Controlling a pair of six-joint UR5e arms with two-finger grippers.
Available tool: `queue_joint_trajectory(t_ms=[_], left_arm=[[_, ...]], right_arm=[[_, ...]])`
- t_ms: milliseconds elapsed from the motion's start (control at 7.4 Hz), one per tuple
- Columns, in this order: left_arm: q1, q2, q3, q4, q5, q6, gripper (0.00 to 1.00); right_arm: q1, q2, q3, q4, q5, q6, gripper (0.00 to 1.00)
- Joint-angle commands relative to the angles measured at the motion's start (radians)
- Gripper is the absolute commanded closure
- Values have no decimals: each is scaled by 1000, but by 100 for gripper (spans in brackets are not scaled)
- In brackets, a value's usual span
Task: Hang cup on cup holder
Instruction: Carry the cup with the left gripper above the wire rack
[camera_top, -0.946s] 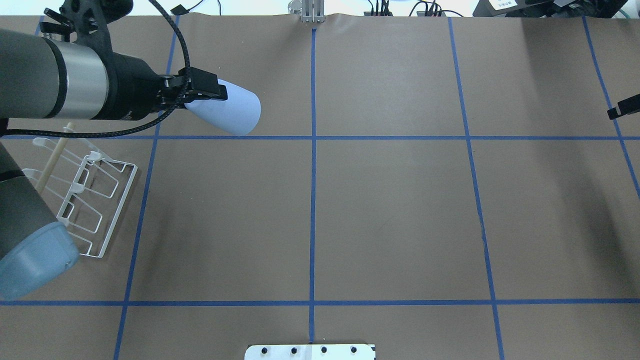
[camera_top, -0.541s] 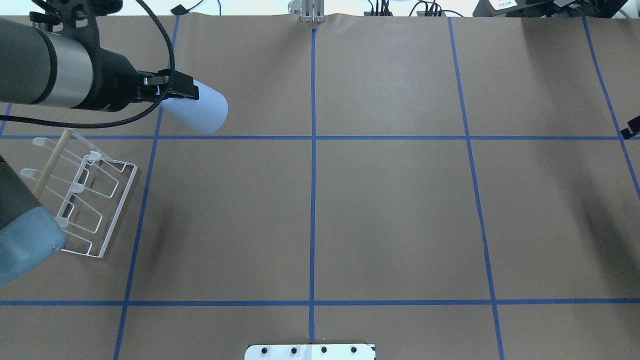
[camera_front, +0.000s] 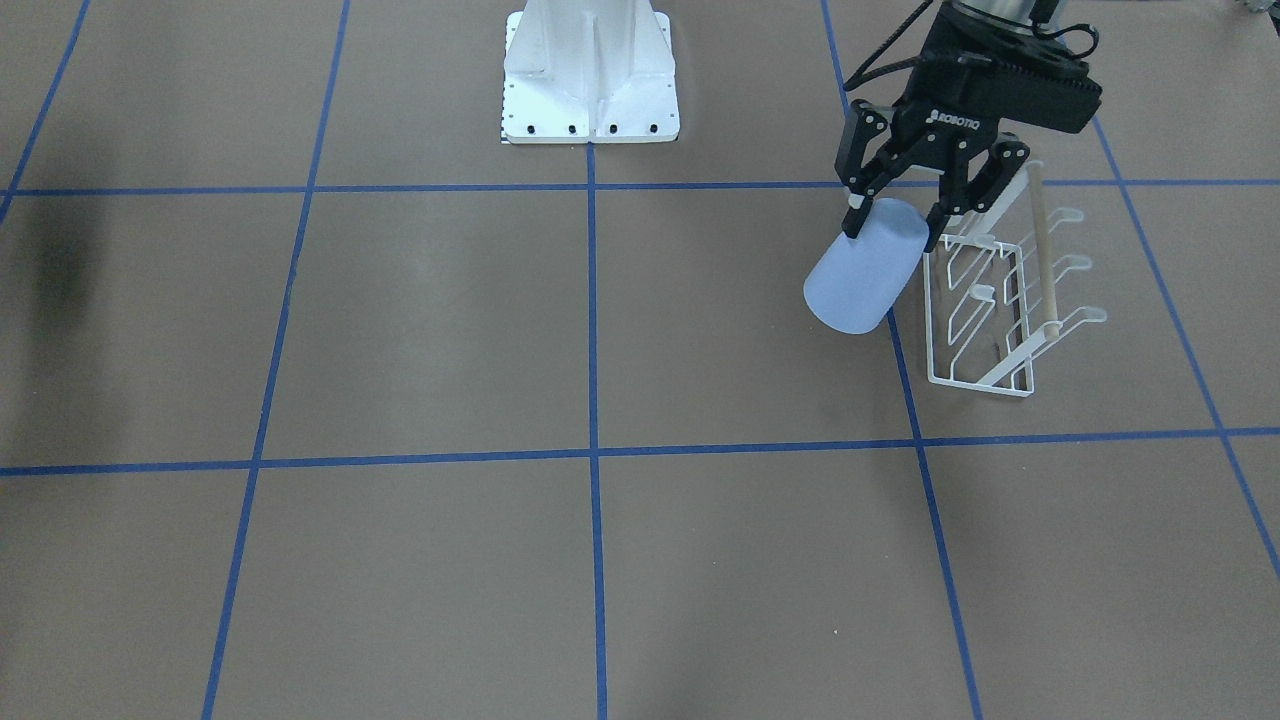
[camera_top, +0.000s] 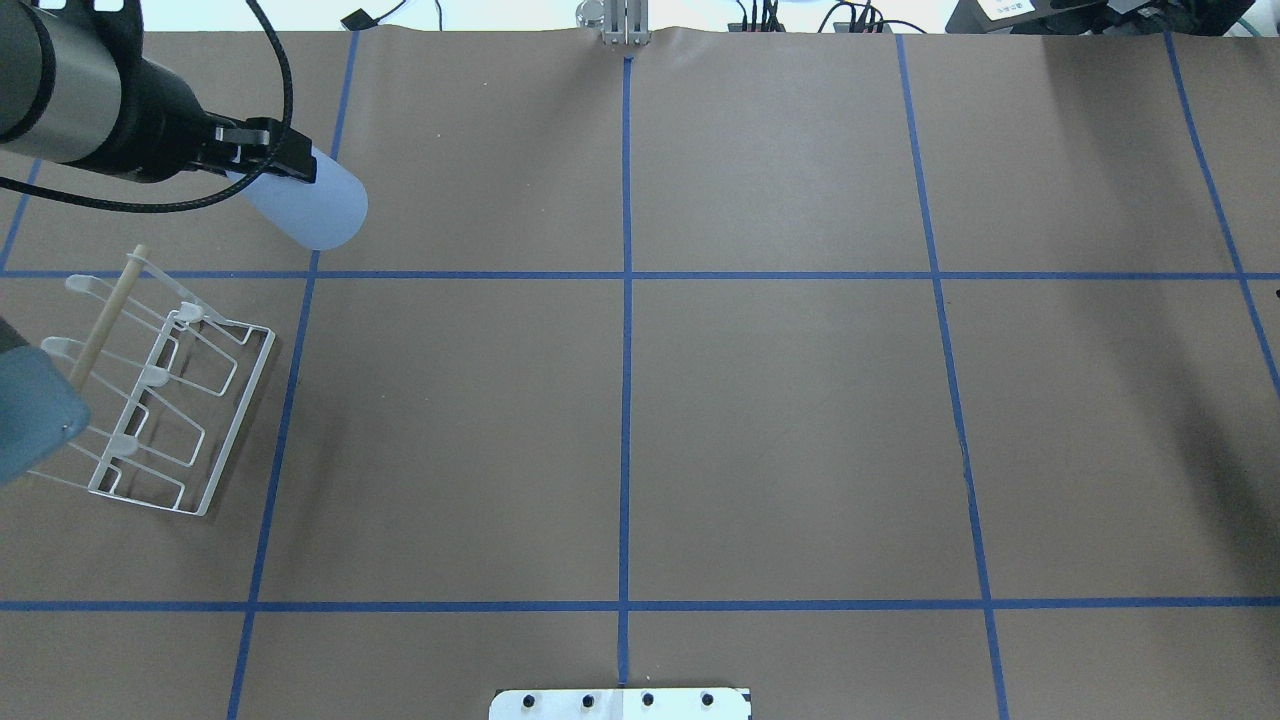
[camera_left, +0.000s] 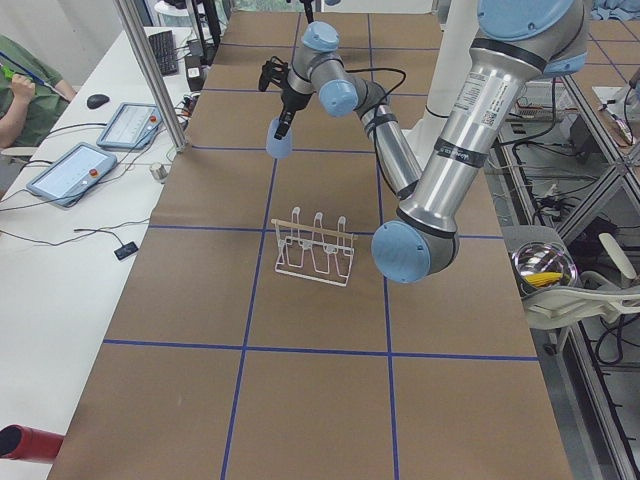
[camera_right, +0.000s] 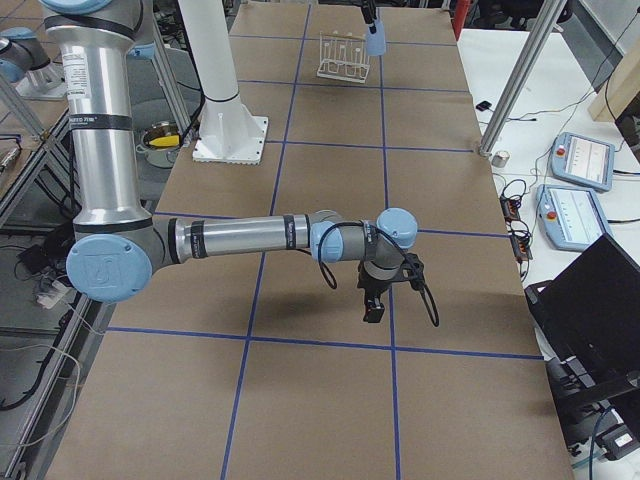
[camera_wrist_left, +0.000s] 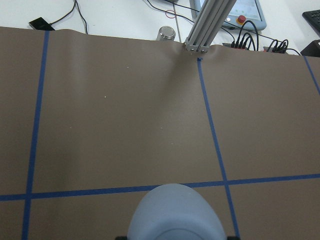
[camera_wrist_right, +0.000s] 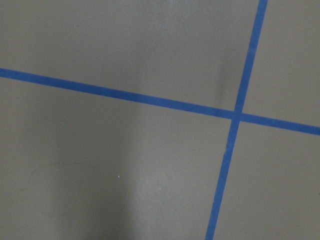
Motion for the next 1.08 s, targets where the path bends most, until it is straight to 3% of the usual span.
queue_joint_trajectory(t_ms=[0, 270, 946], left_arm=[[-75, 2, 0, 127, -36, 161, 100], [-115, 48, -9, 177, -90, 275, 100], [-106, 134, 7, 181, -101, 317, 100]], right_arm=[[53, 1, 0, -79, 3, -6, 0], [68, 8, -2, -78, -3, 18, 0], [73, 10, -3, -73, 1, 20, 0]])
